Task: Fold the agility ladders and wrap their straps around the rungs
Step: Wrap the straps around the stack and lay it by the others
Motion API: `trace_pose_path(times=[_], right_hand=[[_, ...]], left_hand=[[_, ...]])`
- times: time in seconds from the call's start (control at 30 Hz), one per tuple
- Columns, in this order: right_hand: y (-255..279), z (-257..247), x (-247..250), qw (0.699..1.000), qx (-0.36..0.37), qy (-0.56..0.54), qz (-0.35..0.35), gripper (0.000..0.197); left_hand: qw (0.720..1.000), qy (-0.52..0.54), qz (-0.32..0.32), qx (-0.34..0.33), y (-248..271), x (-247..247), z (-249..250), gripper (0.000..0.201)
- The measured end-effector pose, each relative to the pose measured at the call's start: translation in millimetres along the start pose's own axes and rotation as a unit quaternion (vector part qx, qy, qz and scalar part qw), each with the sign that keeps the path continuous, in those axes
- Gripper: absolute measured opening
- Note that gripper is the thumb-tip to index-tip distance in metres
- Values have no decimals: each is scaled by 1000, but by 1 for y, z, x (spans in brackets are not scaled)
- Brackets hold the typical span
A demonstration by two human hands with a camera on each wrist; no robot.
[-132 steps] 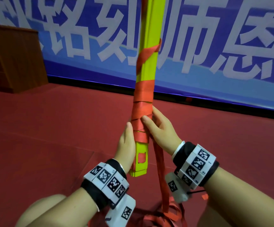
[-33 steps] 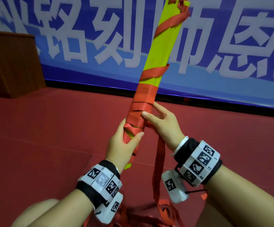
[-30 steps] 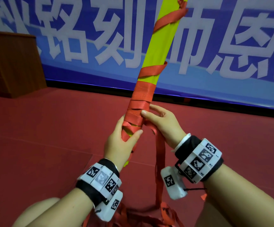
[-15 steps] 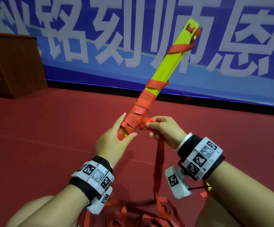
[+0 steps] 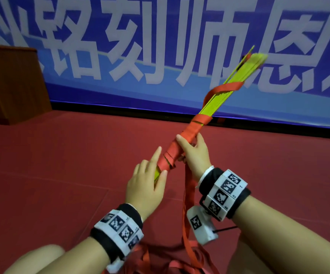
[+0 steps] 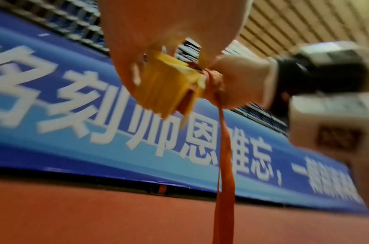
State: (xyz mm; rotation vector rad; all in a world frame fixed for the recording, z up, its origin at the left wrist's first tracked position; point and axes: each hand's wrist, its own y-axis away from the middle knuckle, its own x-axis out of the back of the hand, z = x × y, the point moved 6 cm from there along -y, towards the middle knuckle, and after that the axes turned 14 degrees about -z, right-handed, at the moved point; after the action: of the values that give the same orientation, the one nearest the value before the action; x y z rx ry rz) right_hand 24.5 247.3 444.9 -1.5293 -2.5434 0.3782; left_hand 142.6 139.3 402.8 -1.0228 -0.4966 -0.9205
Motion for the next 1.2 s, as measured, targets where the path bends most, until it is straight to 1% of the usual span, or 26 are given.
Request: trace_pose_path(times=[0.03,0.07,0.1,0.17,0.2,0.23,0.27,0.33,0.4,0.43,0.5,0.53,0.63,0.7,0.77,0.83,0.9,1.0,1.13,1.2], right_hand=[[0,-4,0,1000,17,-5,-18,23],[-1,-8,-2,999,33,-6,-43,19],[1,-13,-5,996,46,-4,-71,16],[5,-21,-12,991,72,3,-116,16],[6,-24,-15,989,81,3,-126,17],[7,-26,-16,987,86,-3,-132,19],[6,-27,-16,986,89,-17,-141,23],[5,-29,-17,978,92,-53,-181,27],[3,-31,-18,972,87,-39,-216,18],[2,-32,-18,971,81,-11,-223,12],[1,-30,-18,971,70,39,-227,5],[1,-29,-18,970,69,49,-227,4],[1,-27,-17,973,73,41,-215,6],[0,-26,-17,977,69,34,-200,8],[0,-24,-17,981,46,30,-185,10],[-2,-19,-16,982,3,28,-187,17],[-3,-14,-14,978,-35,25,-205,19],[-5,-9,-7,970,-61,22,-236,6],[-2,-1,-5,949,-110,43,-293,16],[-1,4,-5,946,-133,45,-293,17]], left_hand=[[997,66,-28,28,-4,-1,-9,63],[986,144,-60,53,-8,-3,-17,63],[963,238,-99,74,-10,-7,-23,63],[886,417,-171,106,-8,-17,-23,62],[853,471,-191,117,-6,-22,-19,61],[830,505,-203,120,-4,-25,-16,60],[816,527,-207,112,-4,-27,-14,59],[806,553,-191,92,-5,-25,-12,56],[809,559,-162,88,-7,-23,-15,56],[817,551,-148,85,-7,-23,-17,54],[850,509,-118,76,-7,-20,-21,49],[867,482,-101,73,-7,-18,-24,50],[911,401,-52,79,-7,-11,-27,61],[929,360,-26,87,-6,-5,-26,65],[933,350,-2,89,-6,0,-26,64],[935,344,9,88,-6,3,-28,63],[938,335,11,87,-7,6,-31,64],[944,317,24,85,-7,13,-36,65],[956,271,29,106,-4,24,-41,66],[967,225,28,119,-1,31,-38,67]])
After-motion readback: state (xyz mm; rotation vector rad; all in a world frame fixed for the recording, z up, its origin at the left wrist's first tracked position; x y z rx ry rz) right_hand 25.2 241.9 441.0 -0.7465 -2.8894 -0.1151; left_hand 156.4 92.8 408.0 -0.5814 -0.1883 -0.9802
